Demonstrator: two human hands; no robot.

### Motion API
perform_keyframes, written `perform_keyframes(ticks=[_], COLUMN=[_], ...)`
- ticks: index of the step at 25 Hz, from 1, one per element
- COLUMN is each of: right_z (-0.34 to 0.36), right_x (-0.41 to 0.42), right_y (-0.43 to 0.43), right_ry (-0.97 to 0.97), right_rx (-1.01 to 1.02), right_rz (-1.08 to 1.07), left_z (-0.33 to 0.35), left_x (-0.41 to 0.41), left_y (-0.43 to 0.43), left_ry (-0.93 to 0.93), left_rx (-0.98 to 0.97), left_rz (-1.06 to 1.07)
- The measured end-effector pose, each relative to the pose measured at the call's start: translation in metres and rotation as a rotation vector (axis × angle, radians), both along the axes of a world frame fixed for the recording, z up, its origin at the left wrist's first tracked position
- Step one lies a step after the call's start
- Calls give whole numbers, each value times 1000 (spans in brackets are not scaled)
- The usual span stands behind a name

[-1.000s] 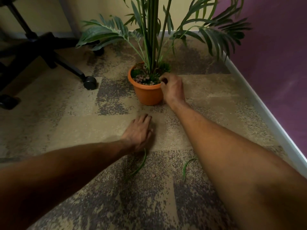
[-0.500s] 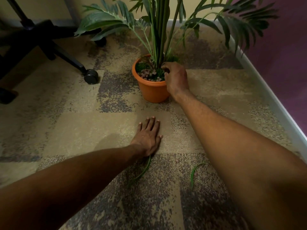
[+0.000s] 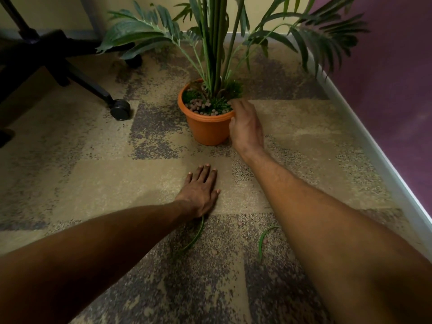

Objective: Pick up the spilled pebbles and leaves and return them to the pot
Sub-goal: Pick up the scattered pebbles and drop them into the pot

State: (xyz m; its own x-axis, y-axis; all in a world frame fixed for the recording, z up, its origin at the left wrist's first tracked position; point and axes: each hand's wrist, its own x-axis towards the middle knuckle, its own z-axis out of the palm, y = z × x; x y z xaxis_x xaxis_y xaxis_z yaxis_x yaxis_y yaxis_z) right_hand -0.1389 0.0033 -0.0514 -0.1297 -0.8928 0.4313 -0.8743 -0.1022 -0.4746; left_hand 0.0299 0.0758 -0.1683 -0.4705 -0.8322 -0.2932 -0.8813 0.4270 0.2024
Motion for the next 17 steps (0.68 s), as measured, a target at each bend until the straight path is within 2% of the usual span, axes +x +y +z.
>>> perform_keyframes(ticks=[17], right_z=[-73], right_x=[-78], right_y=[179], right_ry=[311], right_rx=[491], right_rz=[-156], left_z=[42], left_x=[-63], left_y=[11], left_ry=[-32], left_rx=[-41], left_rz=[-255])
